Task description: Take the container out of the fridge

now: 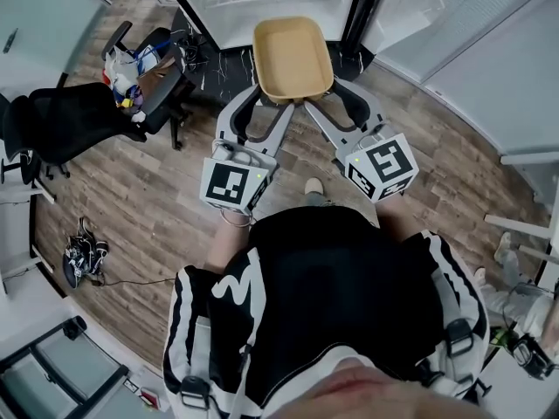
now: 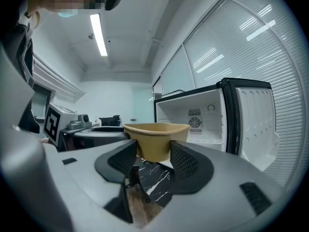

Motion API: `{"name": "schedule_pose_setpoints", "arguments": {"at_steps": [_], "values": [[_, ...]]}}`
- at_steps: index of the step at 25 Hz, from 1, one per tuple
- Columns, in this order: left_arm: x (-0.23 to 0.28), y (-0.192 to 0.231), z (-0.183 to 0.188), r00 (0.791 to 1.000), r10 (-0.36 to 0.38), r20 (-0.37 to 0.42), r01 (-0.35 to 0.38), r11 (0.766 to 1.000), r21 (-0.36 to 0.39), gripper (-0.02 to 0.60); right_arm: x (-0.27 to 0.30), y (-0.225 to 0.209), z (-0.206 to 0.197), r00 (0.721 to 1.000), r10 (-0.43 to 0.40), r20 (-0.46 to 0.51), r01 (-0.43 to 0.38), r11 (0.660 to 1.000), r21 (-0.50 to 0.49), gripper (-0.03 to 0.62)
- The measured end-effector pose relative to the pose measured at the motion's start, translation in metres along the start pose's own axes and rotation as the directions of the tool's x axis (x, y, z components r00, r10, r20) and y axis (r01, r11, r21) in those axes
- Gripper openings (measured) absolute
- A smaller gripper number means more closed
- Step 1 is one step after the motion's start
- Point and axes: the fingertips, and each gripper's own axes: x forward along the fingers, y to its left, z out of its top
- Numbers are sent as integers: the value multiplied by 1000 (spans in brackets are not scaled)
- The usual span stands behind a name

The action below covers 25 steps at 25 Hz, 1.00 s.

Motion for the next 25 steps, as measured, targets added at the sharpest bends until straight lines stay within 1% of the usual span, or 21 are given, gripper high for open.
{"name": "schedule_pose_setpoints", "arguments": {"at_steps": [8, 13, 19, 25], "values": [[-35, -15, 7, 999, -21, 34, 21, 1000, 13, 216, -21, 34, 2, 1000, -12, 4, 12, 1000, -1, 227], [-58, -27, 8, 999, -28, 19, 28, 1000, 6, 216, -36, 55, 1, 1000, -26, 10, 26, 1000, -2, 227], [-85, -40, 12, 999, -44, 32, 44, 999, 4, 216, -52, 82, -2, 999, -38, 17, 38, 999, 3, 227], [-105, -52, 17, 997, -68, 43, 68, 998, 10, 216, -68, 101, 3, 998, -63, 25, 64, 998, -26, 227]]}}
